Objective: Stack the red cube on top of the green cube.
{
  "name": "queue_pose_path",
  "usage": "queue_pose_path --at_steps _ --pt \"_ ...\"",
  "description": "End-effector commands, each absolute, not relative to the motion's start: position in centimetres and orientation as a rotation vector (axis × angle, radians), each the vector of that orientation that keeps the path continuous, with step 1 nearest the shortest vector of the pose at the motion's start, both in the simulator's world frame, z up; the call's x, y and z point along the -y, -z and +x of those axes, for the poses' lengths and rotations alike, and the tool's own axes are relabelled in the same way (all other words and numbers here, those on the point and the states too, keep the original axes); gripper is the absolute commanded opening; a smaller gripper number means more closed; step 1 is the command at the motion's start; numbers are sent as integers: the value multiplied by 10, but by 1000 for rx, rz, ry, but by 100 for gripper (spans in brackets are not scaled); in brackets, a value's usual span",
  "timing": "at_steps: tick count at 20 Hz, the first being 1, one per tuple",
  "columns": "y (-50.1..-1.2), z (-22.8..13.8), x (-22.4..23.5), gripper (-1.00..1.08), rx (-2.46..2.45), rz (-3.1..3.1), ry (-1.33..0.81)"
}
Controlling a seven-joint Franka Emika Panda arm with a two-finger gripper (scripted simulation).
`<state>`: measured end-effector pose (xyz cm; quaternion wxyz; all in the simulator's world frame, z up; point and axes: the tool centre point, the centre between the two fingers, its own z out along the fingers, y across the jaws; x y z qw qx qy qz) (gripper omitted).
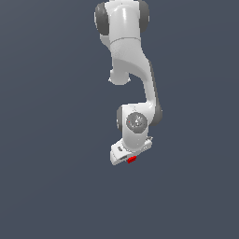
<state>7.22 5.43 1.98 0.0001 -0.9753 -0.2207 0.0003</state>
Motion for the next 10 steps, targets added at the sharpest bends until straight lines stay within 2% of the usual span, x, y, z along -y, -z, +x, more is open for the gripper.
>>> queue_pose_path --at_steps 1,10 --pt "-21 72 -54 -100 693 -3064 -1" --pt "-59 71 -54 -100 693 -3064 -1"
